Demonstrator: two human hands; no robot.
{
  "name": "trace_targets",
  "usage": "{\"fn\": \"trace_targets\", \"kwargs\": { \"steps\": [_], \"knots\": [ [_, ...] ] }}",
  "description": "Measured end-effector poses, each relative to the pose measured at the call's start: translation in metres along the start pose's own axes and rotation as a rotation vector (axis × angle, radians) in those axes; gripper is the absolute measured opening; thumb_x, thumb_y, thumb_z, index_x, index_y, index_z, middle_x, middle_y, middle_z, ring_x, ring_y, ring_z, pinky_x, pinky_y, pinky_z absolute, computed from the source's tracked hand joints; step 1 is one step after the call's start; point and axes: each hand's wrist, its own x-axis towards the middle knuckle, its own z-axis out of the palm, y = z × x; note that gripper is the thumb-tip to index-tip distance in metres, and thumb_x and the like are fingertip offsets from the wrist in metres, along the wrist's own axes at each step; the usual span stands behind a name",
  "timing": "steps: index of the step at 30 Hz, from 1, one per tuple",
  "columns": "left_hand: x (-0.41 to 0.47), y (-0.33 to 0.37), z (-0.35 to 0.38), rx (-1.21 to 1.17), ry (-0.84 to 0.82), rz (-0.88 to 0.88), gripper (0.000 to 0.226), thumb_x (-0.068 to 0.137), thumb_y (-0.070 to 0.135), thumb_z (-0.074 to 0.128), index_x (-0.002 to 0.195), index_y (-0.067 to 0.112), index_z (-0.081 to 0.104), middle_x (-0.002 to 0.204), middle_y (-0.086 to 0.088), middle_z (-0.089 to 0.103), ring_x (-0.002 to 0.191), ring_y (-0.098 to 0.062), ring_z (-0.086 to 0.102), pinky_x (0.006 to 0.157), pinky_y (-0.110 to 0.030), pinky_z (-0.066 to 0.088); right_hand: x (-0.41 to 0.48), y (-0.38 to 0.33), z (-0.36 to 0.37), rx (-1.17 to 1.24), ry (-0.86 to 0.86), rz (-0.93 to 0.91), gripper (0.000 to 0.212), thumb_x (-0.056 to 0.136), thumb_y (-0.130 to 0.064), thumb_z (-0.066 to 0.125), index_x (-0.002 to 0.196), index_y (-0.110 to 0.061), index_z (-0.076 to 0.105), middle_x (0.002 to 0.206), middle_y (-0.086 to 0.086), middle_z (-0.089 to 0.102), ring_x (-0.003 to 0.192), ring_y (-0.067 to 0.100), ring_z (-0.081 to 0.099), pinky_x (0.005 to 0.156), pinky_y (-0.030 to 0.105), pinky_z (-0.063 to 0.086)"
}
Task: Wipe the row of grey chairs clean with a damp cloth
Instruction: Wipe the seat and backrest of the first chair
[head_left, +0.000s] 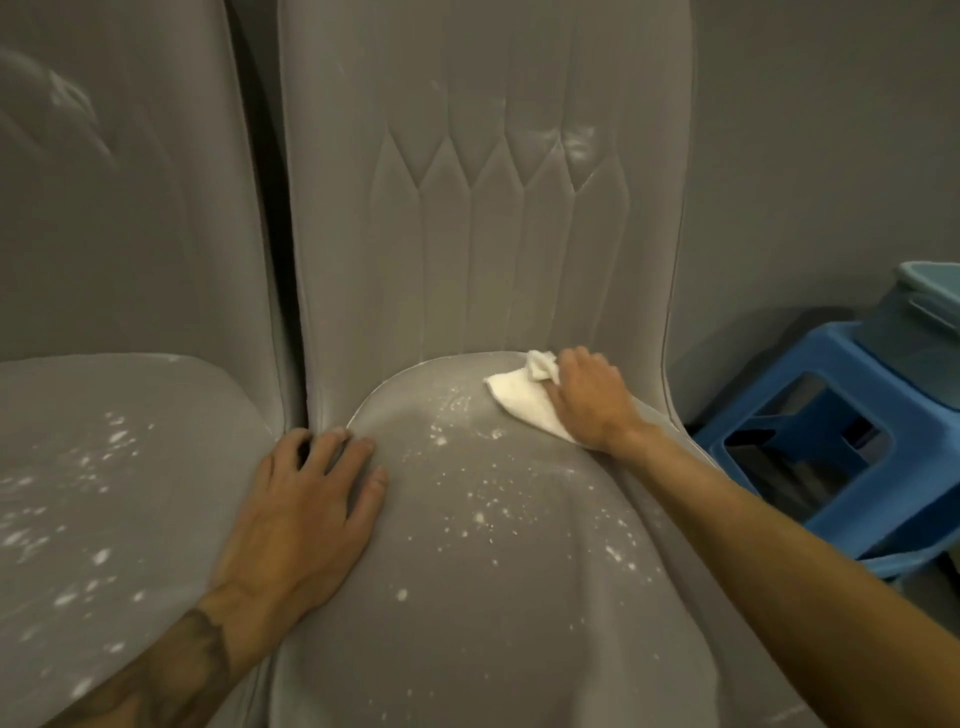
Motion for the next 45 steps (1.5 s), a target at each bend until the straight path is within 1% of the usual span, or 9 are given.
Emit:
{"fn": "trace_targets", "kwargs": {
  "steps": [5,12,18,24,26,31,33,39,45],
  "knots": [
    [0.0,0.002,0.0,0.012,-0.037,-0.006,0.057,0.105,0.058,0.024,0.134,0.027,0.062,0.135,0.006,0.06,0.125,-0.026,0.047,0.106,-0.048,0.046,0.023,-0.013,0.004,0.008,0.01,0.134,0.026,0.103,-0.018,0.041,0.123,-0.004,0.05,0.128,0.017,0.054,0.115,0.037,0.053,0.094,0.043,0.041],
    [0.0,0.004,0.0,0.017,-0.06,-0.036,0.068,0.101,0.065,0.015,0.142,0.031,0.057,0.143,0.011,0.055,0.13,-0.019,0.041,0.113,-0.041,0.039,0.02,-0.04,0.01,0.193,-0.026,-0.407,0.029,0.103,-0.03,0.049,0.121,-0.008,0.053,0.119,0.016,0.055,0.106,0.035,0.052,0.09,0.042,0.034],
    [0.005,-0.001,0.001,0.05,-0.091,-0.004,0.067,0.101,0.067,0.013,0.14,0.036,0.056,0.141,0.018,0.053,0.128,-0.015,0.039,0.11,-0.034,0.036,0.042,-0.018,0.012,-0.013,0.025,-0.055,0.03,0.104,-0.025,0.042,0.125,-0.006,0.05,0.128,0.016,0.054,0.116,0.037,0.053,0.095,0.044,0.041],
    [0.027,-0.023,-0.007,0.065,-0.157,0.122,0.069,0.096,0.076,0.003,0.131,0.046,0.055,0.129,0.024,0.05,0.109,-0.005,0.039,0.093,-0.021,0.031,0.015,-0.062,0.013,0.227,0.001,-0.443,0.029,0.104,-0.036,0.046,0.113,-0.01,0.054,0.116,0.014,0.057,0.102,0.034,0.054,0.088,0.042,0.038],
    [0.034,-0.03,-0.011,0.079,-0.146,0.173,0.067,0.098,0.074,0.006,0.129,0.045,0.057,0.131,0.02,0.049,0.105,-0.005,0.042,0.091,-0.021,0.033,0.015,-0.037,0.008,0.184,0.01,-0.386,0.031,0.104,-0.039,0.045,0.115,-0.012,0.054,0.117,0.012,0.057,0.103,0.034,0.054,0.086,0.041,0.038],
    [0.031,-0.04,-0.009,0.102,-0.098,0.184,0.064,0.1,0.068,0.008,0.134,0.043,0.055,0.144,0.014,0.041,0.115,-0.009,0.042,0.104,-0.032,0.034,0.029,0.007,0.01,-0.042,0.023,0.057,0.032,0.105,-0.029,0.041,0.125,-0.006,0.05,0.129,0.017,0.055,0.116,0.037,0.054,0.094,0.044,0.041],
    [0.03,-0.039,-0.006,0.079,-0.09,0.167,0.066,0.098,0.069,0.007,0.135,0.044,0.055,0.146,0.015,0.039,0.121,-0.009,0.041,0.107,-0.033,0.032,0.03,-0.017,0.01,-0.013,0.025,0.067,0.031,0.103,-0.023,0.042,0.126,-0.005,0.051,0.129,0.017,0.055,0.117,0.038,0.054,0.095,0.044,0.041],
    [0.029,-0.037,-0.006,0.084,-0.082,0.154,0.069,0.097,0.07,0.007,0.135,0.042,0.058,0.147,0.012,0.043,0.125,-0.012,0.044,0.108,-0.034,0.031,0.002,-0.037,0.006,0.161,0.015,-0.366,0.028,0.105,-0.035,0.043,0.114,-0.011,0.054,0.114,0.012,0.057,0.099,0.032,0.053,0.084,0.039,0.035],
    [0.03,-0.037,-0.005,0.109,-0.091,0.141,0.074,0.095,0.071,0.005,0.136,0.041,0.058,0.15,0.011,0.042,0.125,-0.016,0.045,0.109,-0.036,0.032,0.018,0.015,0.005,-0.06,0.009,0.081,0.031,0.105,-0.027,0.039,0.126,-0.006,0.049,0.129,0.018,0.053,0.115,0.038,0.053,0.093,0.044,0.041]
  ]
}}
